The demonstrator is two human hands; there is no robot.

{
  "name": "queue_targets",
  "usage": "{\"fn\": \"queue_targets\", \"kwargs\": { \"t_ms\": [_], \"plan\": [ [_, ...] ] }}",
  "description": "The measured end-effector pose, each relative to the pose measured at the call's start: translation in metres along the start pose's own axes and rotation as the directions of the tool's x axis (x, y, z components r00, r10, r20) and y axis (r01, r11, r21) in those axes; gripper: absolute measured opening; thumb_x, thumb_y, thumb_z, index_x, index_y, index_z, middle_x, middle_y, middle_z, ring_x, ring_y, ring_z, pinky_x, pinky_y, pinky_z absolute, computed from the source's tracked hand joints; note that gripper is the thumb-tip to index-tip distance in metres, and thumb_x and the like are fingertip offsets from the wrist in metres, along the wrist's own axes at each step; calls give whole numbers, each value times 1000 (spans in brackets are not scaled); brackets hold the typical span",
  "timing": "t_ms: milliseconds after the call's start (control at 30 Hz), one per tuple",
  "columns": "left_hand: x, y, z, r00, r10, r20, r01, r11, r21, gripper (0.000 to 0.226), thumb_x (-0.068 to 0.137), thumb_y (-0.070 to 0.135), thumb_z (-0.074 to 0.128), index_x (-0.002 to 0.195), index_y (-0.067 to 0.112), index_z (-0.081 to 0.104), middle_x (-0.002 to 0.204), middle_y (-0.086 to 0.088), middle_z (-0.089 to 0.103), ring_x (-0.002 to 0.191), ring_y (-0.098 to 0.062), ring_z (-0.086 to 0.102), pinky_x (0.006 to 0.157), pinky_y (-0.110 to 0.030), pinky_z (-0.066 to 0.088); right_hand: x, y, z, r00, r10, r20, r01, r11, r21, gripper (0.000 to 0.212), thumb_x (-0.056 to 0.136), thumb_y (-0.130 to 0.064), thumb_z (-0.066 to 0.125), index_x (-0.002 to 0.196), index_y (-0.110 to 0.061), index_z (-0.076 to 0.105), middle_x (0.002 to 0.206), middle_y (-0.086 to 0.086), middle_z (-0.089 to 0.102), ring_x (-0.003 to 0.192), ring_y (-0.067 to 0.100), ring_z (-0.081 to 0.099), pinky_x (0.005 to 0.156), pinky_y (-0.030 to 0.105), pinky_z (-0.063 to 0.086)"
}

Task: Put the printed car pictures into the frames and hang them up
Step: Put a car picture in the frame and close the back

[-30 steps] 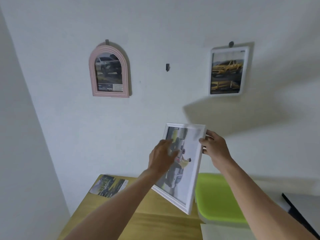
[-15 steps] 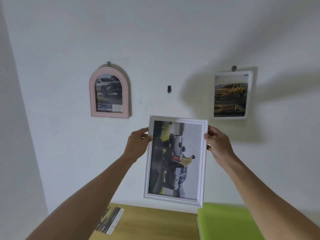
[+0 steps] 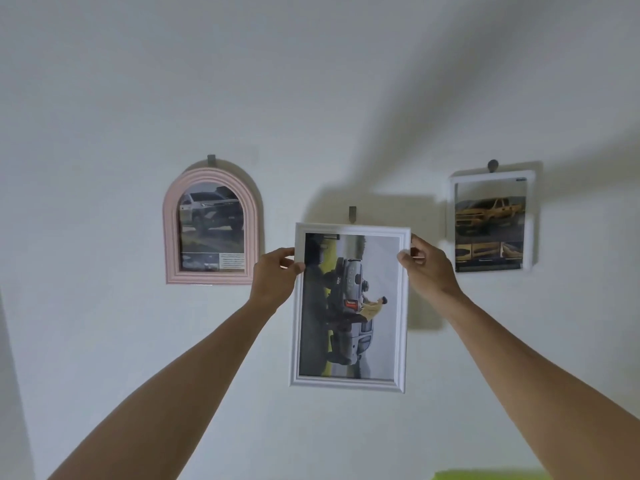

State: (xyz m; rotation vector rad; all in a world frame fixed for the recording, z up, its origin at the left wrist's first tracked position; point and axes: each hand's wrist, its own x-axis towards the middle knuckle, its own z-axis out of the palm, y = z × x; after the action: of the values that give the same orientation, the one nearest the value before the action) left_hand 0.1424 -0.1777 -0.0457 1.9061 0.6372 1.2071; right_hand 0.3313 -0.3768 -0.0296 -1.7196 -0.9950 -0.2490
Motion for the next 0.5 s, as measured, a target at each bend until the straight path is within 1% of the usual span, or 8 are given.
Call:
{"fn": "queue_targets", "kwargs": {
  "t_ms": [33, 100, 167, 200, 300, 400, 500],
  "plan": [
    [8, 1, -2, 1000, 9, -6, -9, 1000, -3, 36, 88, 21, 71, 124, 16, 65, 88, 1, 70, 80, -19, 65, 82, -41, 58, 6, -4, 4, 999, 10, -34, -10, 1000, 12, 29, 101, -21, 55, 129, -20, 60, 104, 3, 68, 96, 23, 64, 71, 19, 45],
    [19, 4, -2, 999, 36, -9, -36, 999, 20, 31, 89, 19, 70, 120, 16, 66, 87, 0, 70, 73, -20, 63, 72, -33, 55, 14, -8, 9, 993, 40, -108, -36, 998, 42, 41, 99, -22, 59, 140, -22, 51, 107, -1, 64, 96, 17, 61, 71, 17, 40],
    [29, 5, -1, 998, 64, -1, -64, 996, 57, 30, 89, 18, 69, 119, 15, 67, 86, 1, 70, 70, -20, 62, 68, -29, 51, 22, -10, 13, 984, 60, -169, -50, 997, 64, 47, 98, -21, 61, 143, -23, 48, 107, -1, 63, 94, 15, 59, 71, 16, 40],
    [32, 5, 0, 997, 71, 5, -71, 995, 72, 31, 90, 17, 68, 121, 15, 67, 84, 2, 69, 68, -18, 62, 67, -28, 51, 24, -10, 14, 980, 64, -187, -53, 996, 65, 47, 97, -20, 62, 142, -23, 48, 107, 0, 64, 93, 15, 59, 72, 17, 41],
    [38, 5, 3, 998, 65, 18, -67, 994, 87, 36, 89, 13, 68, 125, 12, 64, 78, 3, 69, 62, -15, 60, 66, -26, 50, 30, -9, 18, 975, 72, -213, -62, 997, 53, 47, 96, -18, 62, 142, -23, 51, 110, 2, 66, 94, 16, 60, 84, 24, 42],
    [40, 4, 4, 998, 68, 14, -69, 992, 109, 37, 89, 11, 68, 126, 10, 63, 78, 0, 69, 65, -15, 62, 73, -27, 52, 35, -6, 22, 973, 69, -221, -63, 997, 37, 48, 95, -18, 64, 141, -22, 52, 114, 4, 68, 99, 19, 63, 90, 27, 44],
    [44, 2, 6, 997, 81, 1, -81, 988, 129, 36, 90, 11, 68, 125, 10, 64, 76, 2, 67, 67, -15, 62, 72, -25, 49, 39, -4, 25, 971, 67, -230, -62, 998, 32, 48, 96, -18, 63, 142, -22, 52, 117, 5, 69, 98, 17, 61, 93, 27, 45]
  ]
}}
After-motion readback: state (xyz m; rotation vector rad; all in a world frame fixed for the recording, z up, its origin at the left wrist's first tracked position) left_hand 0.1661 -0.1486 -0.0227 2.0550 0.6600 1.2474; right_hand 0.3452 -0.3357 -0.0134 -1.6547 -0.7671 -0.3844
